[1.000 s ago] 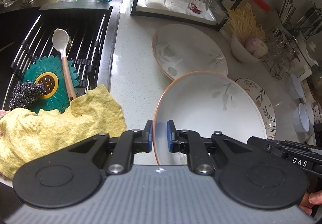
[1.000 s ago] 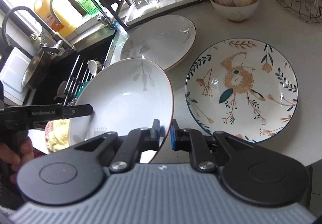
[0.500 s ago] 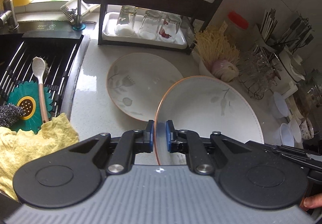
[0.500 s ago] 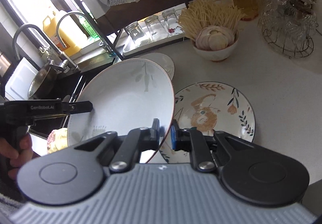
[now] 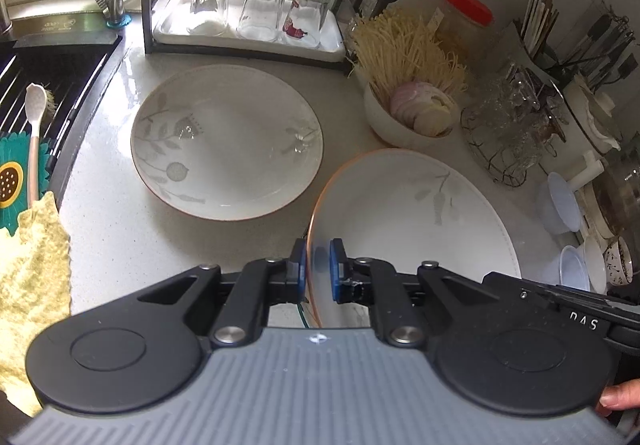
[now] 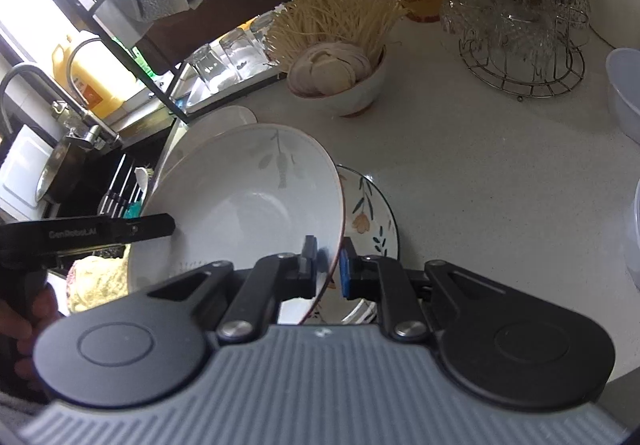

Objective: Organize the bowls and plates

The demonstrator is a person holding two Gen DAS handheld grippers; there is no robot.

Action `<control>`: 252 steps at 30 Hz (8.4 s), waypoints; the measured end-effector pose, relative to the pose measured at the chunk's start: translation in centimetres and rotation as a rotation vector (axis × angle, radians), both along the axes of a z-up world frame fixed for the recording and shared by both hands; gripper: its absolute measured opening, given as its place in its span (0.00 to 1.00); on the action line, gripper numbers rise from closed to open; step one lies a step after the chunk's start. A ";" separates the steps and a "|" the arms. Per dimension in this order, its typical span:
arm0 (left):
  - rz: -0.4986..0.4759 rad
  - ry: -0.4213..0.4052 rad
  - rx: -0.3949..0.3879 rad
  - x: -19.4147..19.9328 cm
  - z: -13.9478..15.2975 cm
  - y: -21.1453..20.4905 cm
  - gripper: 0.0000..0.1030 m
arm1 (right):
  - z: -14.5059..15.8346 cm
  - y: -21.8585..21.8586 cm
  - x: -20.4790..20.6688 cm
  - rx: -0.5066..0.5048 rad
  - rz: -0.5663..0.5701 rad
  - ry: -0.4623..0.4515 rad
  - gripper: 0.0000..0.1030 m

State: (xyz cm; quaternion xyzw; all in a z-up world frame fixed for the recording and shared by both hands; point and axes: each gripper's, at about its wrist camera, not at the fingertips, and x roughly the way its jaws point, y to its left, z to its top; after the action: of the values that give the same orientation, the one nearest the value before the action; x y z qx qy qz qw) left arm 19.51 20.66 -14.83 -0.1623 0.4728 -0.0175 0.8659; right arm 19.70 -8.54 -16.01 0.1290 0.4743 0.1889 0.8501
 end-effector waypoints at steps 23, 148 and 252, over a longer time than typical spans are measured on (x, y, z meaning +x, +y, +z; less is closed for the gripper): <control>0.030 0.099 0.057 1.9 -3.7 -2.2 0.15 | -3.0 0.1 1.9 -0.112 0.059 -0.047 0.17; 0.114 0.019 0.078 3.0 1.0 15.2 0.51 | 1.9 12.8 5.7 0.036 -0.086 -0.085 0.40; -0.345 0.104 0.044 4.0 -1.7 -0.7 0.11 | 0.0 1.1 -4.2 -0.109 -0.376 -0.059 0.17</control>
State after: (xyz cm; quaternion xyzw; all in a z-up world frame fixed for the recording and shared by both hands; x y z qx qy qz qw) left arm 23.51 20.00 -16.51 -0.0604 0.5379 -0.1472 0.8278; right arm 15.46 -7.43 -15.96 0.1635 0.4263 0.0044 0.8897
